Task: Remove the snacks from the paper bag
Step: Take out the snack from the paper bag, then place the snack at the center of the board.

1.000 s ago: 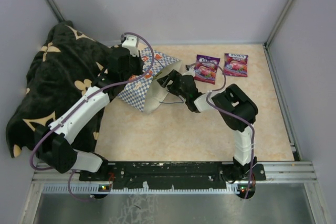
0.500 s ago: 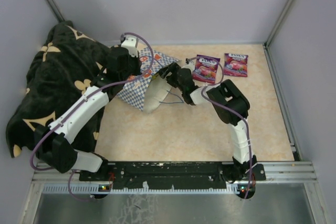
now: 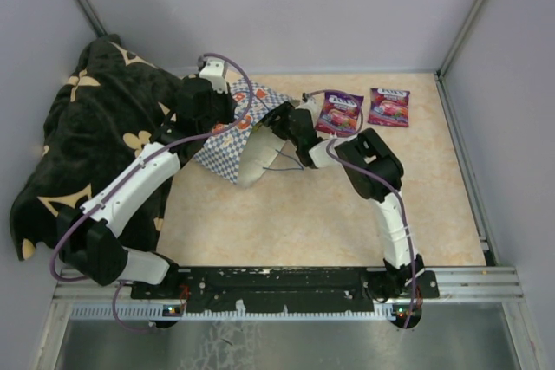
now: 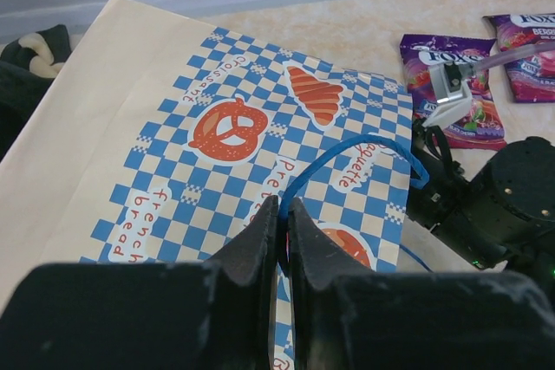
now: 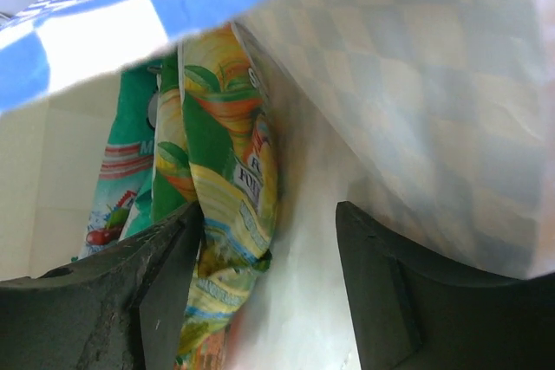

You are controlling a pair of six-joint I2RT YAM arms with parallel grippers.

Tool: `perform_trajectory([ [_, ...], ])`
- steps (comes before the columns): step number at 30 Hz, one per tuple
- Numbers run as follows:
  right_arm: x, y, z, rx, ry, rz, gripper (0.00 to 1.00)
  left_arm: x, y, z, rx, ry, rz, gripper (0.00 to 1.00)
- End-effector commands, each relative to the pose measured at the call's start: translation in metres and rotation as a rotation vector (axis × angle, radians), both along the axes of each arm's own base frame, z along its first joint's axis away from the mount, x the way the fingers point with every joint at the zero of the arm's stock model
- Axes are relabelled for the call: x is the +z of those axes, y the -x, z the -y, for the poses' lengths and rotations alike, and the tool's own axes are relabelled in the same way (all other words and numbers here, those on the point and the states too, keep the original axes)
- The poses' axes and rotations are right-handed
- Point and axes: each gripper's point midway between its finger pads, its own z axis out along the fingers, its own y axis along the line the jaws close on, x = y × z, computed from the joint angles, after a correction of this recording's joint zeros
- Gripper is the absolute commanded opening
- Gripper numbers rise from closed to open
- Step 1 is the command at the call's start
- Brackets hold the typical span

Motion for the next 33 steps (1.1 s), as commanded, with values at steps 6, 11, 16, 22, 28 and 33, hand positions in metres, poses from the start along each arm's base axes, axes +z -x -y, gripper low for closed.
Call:
perform_trajectory([
  [6,0.015,-0.026,-0.012,-0.015,-0.03,0.069,0.51,0.007,-0.01,0.013,-0.051,0.043,0.005,0.11],
  [11,0.028,-0.019,-0.013,0.009,-0.036,0.076,0.0,0.001,-0.008,0.009,-0.053,0.021,0.03,0.13],
  [16,0.061,0.025,0.006,0.074,0.029,0.07,0.0,-0.008,-0.011,-0.003,-0.003,-0.026,0.036,0.13],
  [22,0.071,0.108,0.042,0.22,0.174,0.026,0.0,-0.004,-0.017,-0.01,0.03,-0.037,0.058,0.13],
  [28,0.083,0.163,0.112,0.241,0.52,0.005,0.0,-0.011,-0.019,-0.01,0.028,-0.03,0.048,0.13],
  [33,0.09,0.189,0.196,0.099,0.876,-0.108,0.0,-0.007,-0.018,-0.013,0.025,-0.031,0.056,0.13],
])
